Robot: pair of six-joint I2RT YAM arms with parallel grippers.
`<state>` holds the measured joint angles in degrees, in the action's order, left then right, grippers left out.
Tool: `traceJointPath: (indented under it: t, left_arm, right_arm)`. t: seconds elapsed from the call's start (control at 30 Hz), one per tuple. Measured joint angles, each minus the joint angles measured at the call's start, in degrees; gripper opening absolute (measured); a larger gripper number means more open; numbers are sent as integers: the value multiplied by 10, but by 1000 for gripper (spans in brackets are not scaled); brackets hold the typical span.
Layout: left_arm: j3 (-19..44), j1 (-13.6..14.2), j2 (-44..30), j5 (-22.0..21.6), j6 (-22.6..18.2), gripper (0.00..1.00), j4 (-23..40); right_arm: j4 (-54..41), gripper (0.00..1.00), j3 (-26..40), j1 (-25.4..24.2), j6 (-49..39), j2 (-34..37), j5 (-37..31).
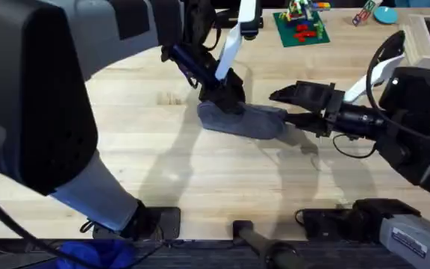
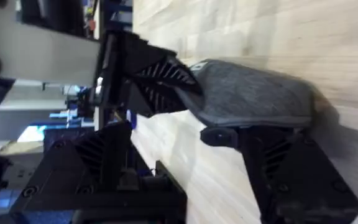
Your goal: Unzip the bag, pick up the pens from the table one at a time and place them inside, then zip the bag closed.
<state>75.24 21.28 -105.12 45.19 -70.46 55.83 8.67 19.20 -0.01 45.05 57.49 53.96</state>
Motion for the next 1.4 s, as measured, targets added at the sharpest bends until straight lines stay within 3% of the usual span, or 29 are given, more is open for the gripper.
traceJointPath:
  t: [0.47, 1.17, 1.4]
  left_arm:
    - [0, -1, 0, 0, 0, 41, 4]
    - [0, -2, 0, 0, 0, 41, 3]
    - [0, -2, 0, 0, 0, 41, 2]
  right_arm:
    - [7, 997, -3, 0, -11, -7, 89]
    - [-13, 995, -5, 1, -50, -196, 147]
    - [-131, 995, 4, 2, -88, -229, 132]
